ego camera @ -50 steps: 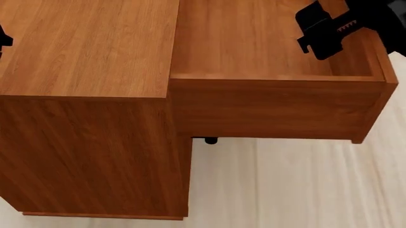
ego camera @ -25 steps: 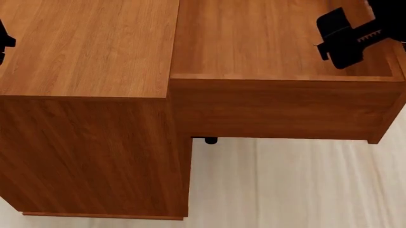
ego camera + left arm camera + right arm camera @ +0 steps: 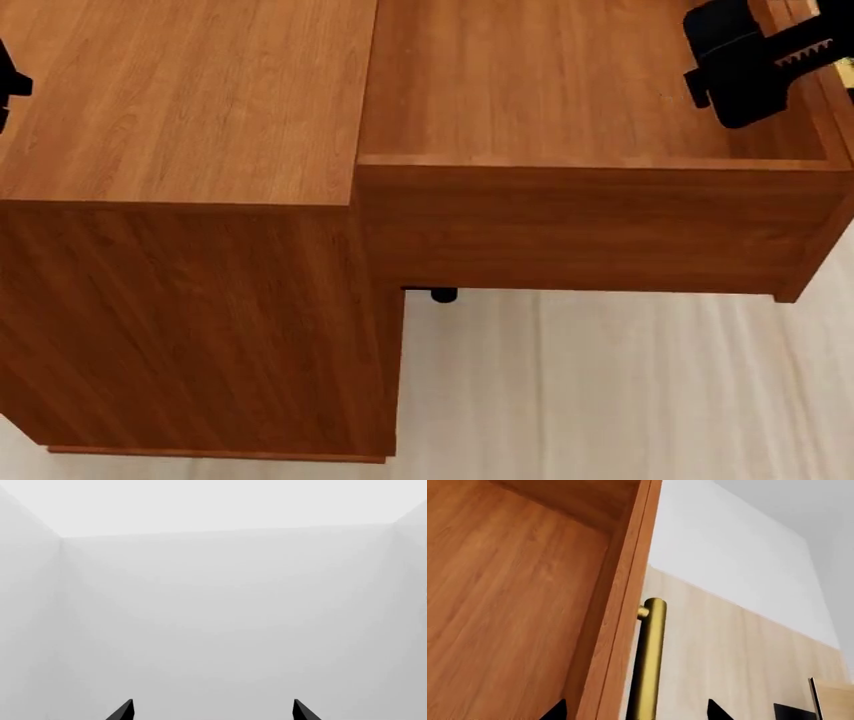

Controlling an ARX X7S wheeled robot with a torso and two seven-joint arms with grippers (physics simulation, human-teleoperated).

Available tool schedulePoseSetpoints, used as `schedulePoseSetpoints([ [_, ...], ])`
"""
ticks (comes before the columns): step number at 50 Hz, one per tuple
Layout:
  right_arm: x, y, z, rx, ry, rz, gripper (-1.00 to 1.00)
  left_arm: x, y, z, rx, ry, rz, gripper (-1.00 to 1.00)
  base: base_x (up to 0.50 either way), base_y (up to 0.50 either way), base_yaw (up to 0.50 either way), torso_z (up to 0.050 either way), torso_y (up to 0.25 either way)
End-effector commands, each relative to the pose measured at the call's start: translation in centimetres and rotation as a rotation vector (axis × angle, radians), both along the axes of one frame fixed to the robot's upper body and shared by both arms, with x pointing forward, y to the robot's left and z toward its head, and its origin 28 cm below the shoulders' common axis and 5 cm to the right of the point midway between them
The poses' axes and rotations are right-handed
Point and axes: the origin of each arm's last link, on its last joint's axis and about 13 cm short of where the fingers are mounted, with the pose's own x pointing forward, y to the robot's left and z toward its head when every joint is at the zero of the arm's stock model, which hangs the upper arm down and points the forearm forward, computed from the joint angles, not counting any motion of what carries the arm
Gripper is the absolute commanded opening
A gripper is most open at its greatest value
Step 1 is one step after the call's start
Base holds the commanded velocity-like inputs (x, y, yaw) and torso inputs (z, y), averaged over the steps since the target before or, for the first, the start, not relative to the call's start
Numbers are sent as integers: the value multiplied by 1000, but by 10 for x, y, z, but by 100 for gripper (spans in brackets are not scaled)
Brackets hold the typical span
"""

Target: Close the bottom drawer of the cabinet and open the top drawer.

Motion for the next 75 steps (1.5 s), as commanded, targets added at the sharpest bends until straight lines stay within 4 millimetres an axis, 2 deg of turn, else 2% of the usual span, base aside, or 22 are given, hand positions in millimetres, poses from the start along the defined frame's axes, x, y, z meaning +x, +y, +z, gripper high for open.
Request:
schedulePoseSetpoints([
  [1,-14,-14,23,-76,-96,-140,100,-2,-1,2,0,-8,-3,100,0,0,0,0,0],
  [21,-33,-16,46,-19,-180,-115,100,-1,-2,4,6,-10,-5,100,0,0,-1,0,1],
  [30,-49,-23,60,17,-233,-124,100,-1,-2,6,6,-14,-7,100,0,0,0,0,0],
  [36,-68,-18,64,32,-260,-120,100,0,-2,6,6,-15,-8,100,0,0,0,0,0],
  [52,-103,-27,62,61,-312,-137,100,0,-4,8,7,-17,-14,100,0,0,0,0,0],
  [75,-156,-51,34,159,-414,-201,100,-3,-8,9,15,-21,-23,100,0,0,0,0,0],
])
